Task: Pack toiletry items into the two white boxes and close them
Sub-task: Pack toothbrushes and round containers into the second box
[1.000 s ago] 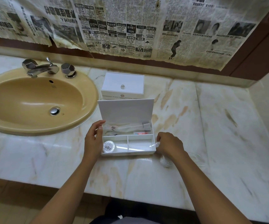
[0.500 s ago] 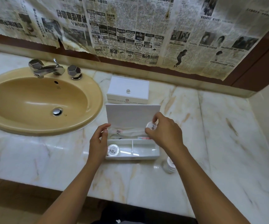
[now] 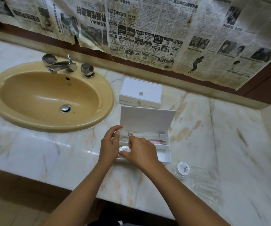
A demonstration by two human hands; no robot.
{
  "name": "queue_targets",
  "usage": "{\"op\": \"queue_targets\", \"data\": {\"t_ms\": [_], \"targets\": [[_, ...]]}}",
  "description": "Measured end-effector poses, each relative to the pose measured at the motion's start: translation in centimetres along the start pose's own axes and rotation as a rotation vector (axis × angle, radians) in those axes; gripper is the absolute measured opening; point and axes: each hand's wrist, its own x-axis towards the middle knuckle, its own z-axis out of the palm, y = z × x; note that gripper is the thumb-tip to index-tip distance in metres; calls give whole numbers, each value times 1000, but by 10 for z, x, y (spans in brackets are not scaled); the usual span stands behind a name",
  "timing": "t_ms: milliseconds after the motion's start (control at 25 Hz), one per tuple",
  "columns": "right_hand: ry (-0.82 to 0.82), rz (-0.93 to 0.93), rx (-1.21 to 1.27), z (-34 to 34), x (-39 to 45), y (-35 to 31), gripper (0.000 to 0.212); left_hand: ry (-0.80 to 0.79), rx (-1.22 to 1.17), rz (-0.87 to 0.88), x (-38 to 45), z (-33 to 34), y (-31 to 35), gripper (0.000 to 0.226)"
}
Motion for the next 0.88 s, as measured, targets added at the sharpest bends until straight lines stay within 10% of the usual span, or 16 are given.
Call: {"op": "queue_targets", "data": {"t_ms": [880], "targets": [[165, 322, 116, -34, -31, 107, 30, 15, 33, 16, -1, 2, 0, 27]]}}
